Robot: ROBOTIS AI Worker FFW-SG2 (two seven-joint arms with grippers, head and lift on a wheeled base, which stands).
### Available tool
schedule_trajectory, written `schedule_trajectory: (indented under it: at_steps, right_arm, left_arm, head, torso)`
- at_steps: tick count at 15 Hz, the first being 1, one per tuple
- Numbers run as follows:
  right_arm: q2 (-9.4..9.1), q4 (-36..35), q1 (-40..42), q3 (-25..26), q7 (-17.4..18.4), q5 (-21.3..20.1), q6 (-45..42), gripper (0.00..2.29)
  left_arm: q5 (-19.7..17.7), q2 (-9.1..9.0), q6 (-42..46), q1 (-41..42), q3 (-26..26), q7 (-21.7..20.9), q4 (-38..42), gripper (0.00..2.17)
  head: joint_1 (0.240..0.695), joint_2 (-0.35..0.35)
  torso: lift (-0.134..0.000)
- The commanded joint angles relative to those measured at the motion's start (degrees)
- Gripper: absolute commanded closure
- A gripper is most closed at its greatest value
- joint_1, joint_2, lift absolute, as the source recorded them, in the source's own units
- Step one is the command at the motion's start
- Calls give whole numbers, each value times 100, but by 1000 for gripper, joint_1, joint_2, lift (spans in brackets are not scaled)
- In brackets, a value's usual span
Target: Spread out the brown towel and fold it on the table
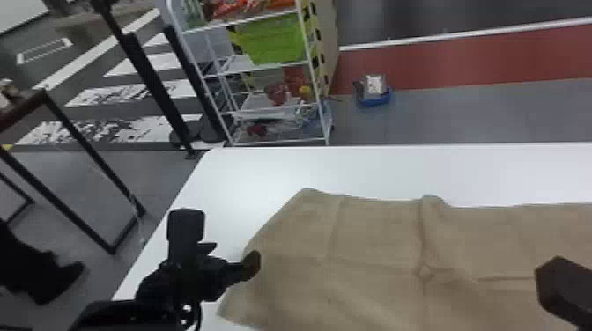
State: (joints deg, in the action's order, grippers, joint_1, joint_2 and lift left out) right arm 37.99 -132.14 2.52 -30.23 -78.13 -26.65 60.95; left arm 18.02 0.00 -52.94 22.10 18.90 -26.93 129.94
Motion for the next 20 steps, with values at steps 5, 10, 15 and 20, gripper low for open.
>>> schedule_trajectory:
  at_steps: [5, 10, 15, 20]
  right_arm:
    - [-1522, 232, 73, 3049, -19, 1901, 598, 208]
    - [-1628, 1700, -515, 2882, -19, 811, 633, 208]
    - [-1619, 2148, -639, 3453, -19, 679, 493, 208]
    - [-1575, 2078, -331, 4121, -19, 855, 475, 208]
  left_arm:
    - [-211, -15, 183, -31, -211, 285, 180, 140]
    - [-615, -15, 956, -22, -686, -137, 119, 140]
    - [-404, -15, 1167, -742, -1090, -137, -822, 171]
    - [-255, -15, 288, -1762, -1134, -418, -1832, 208]
  head:
    - [695, 350]
    - [695, 221]
    - [695, 53]
    - [695, -43]
  torso:
    - [-124]
    - [-124]
    - [-124]
    - [-124]
